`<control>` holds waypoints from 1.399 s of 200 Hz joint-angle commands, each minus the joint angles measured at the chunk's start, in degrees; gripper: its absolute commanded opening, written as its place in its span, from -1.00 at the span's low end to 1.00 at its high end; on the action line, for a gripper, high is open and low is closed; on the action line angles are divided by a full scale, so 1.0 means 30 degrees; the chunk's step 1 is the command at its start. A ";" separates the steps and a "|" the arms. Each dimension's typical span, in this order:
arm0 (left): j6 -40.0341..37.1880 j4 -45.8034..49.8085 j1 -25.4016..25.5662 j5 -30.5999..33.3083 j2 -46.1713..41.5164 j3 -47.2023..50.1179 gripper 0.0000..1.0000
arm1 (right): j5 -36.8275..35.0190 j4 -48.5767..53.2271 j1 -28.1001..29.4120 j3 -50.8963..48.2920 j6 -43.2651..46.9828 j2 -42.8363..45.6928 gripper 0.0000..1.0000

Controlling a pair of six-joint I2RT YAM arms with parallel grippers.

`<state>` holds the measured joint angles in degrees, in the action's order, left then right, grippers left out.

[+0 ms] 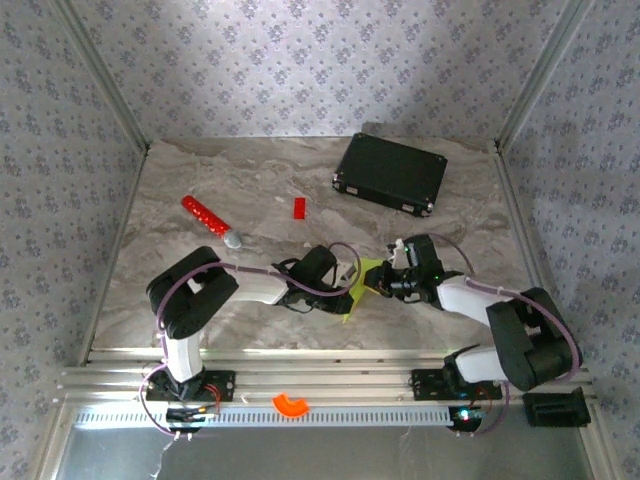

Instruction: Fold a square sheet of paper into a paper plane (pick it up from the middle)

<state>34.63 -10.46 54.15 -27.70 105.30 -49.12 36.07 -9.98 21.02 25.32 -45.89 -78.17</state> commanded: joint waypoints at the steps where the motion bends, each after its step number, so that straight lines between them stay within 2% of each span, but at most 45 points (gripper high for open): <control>1: 0.0640 -0.0103 -0.0106 -0.0547 0.0614 0.0580 -1.00 | 0.0818 -0.1991 -0.0389 -0.0110 -0.0758 -0.0822 -0.77; 147: 0.2673 -0.2741 -0.0713 -0.1122 0.0723 0.1974 -1.00 | 0.1747 -0.5132 -0.0384 -0.0163 -0.1798 -0.3706 -0.77; 280: 0.3238 -0.2463 -0.0878 -0.0961 0.0920 0.2090 -1.00 | 0.1957 -0.5903 -0.0590 -0.0357 -0.1806 -0.4821 -0.76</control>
<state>43.77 -22.06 52.10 -31.73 105.93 -44.07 41.41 -27.86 19.51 24.88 -51.07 -91.44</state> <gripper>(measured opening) 0.050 0.120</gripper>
